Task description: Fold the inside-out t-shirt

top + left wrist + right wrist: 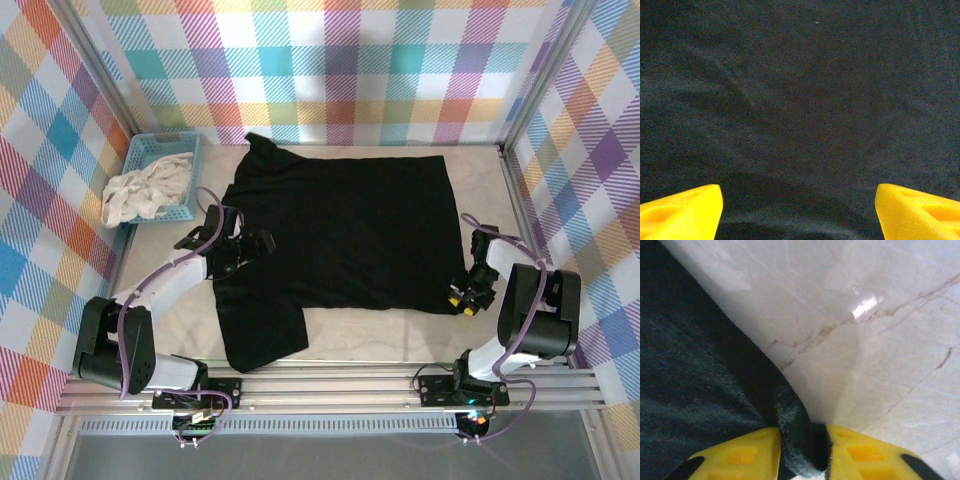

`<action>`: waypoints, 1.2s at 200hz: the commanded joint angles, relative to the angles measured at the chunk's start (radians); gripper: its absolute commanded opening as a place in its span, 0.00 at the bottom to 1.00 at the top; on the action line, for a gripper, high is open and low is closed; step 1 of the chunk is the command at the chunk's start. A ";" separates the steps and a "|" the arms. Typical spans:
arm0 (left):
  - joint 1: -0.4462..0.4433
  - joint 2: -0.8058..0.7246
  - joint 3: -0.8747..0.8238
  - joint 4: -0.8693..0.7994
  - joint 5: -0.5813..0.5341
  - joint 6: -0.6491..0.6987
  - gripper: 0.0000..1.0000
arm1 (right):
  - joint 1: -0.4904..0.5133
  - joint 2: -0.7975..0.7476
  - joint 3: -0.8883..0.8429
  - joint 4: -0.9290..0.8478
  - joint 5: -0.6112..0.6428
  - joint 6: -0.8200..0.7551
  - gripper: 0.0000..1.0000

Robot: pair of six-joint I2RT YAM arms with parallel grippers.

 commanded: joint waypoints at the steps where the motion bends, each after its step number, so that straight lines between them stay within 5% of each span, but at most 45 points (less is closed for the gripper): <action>1: -0.005 -0.034 0.023 -0.054 -0.015 0.021 0.80 | -0.002 0.025 -0.001 0.064 -0.010 -0.008 0.23; 72: -0.037 -0.161 -0.046 -0.386 -0.073 -0.047 0.79 | -0.001 -0.094 0.059 0.125 -0.134 -0.074 0.03; 152: -0.094 -0.309 -0.198 -0.756 -0.019 -0.326 0.65 | -0.002 -0.277 0.020 0.221 -0.249 -0.102 0.02; 194: -0.165 -0.317 -0.254 -0.825 -0.001 -0.393 0.65 | -0.002 -0.309 0.020 0.223 -0.280 -0.119 0.02; 240: -0.218 -0.171 -0.246 -0.700 0.004 -0.338 0.66 | -0.002 -0.301 0.021 0.236 -0.308 -0.120 0.02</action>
